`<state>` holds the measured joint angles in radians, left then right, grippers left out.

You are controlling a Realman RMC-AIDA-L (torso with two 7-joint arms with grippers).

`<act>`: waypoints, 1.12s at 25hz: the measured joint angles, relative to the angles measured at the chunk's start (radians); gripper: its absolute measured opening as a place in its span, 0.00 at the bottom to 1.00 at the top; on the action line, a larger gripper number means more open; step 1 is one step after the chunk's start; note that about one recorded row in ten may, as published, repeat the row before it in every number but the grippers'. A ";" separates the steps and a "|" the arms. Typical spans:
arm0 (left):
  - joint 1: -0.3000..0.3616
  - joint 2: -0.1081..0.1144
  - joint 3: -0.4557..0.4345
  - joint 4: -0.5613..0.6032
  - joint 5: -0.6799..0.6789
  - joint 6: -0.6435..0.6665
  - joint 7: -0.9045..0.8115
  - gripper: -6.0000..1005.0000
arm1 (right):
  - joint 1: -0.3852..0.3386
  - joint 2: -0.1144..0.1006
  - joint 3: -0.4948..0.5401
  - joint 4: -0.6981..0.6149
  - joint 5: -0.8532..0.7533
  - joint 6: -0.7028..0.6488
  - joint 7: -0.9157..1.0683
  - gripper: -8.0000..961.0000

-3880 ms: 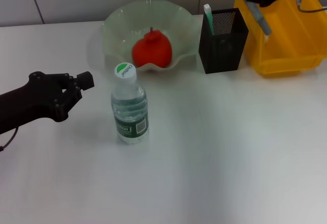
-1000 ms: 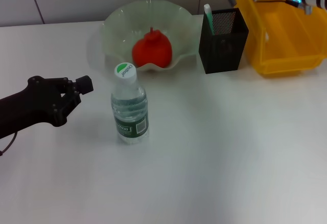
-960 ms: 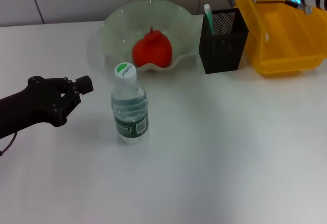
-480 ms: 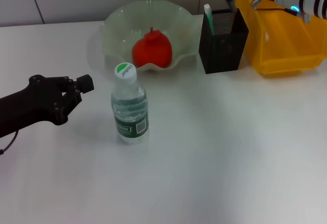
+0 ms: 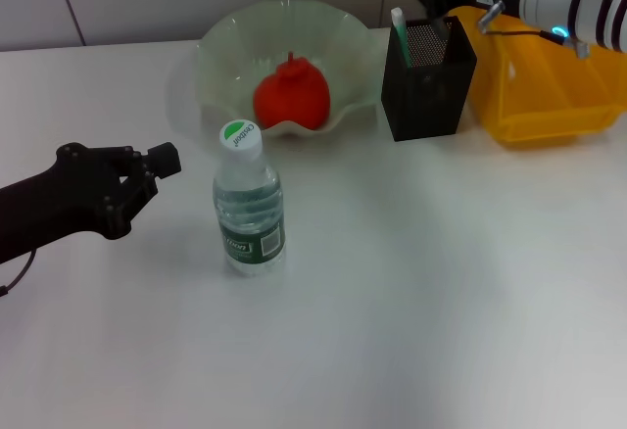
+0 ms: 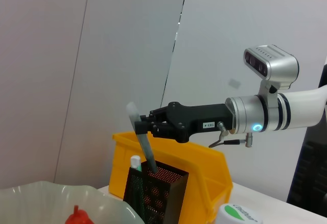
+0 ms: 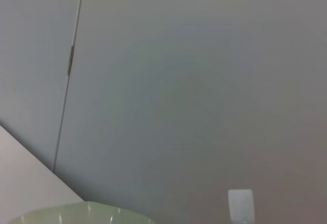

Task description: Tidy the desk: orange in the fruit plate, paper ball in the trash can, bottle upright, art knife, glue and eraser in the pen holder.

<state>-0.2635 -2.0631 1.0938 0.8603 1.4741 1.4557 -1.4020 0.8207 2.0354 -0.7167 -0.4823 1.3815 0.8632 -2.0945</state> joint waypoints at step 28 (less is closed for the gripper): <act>0.008 0.000 0.000 0.000 -0.002 0.006 0.000 0.10 | -0.025 0.001 0.000 0.017 0.010 -0.002 0.007 0.15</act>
<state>-0.2552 -2.0632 1.0937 0.8606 1.4717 1.4620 -1.4020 0.7958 2.0363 -0.7162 -0.4649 1.3913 0.8612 -2.0873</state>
